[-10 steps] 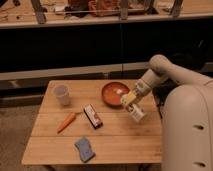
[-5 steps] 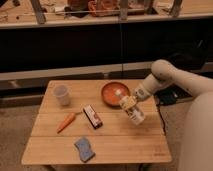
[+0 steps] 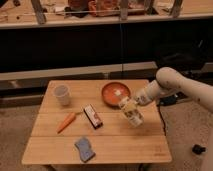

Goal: Stand the bottle upright

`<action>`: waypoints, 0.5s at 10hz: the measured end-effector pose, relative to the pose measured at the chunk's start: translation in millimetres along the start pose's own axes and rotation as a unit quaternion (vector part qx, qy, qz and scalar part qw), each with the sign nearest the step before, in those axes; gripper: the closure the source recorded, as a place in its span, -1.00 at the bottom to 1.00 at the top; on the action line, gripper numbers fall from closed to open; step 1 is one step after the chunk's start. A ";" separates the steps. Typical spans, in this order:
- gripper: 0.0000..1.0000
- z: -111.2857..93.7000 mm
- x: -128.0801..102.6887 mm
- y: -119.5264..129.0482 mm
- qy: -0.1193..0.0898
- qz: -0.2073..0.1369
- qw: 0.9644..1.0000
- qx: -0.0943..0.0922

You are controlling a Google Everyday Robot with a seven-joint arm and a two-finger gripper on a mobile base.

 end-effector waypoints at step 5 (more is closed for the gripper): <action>0.92 -14.0 -2.9 -6.0 0.072 -0.071 0.995 0.004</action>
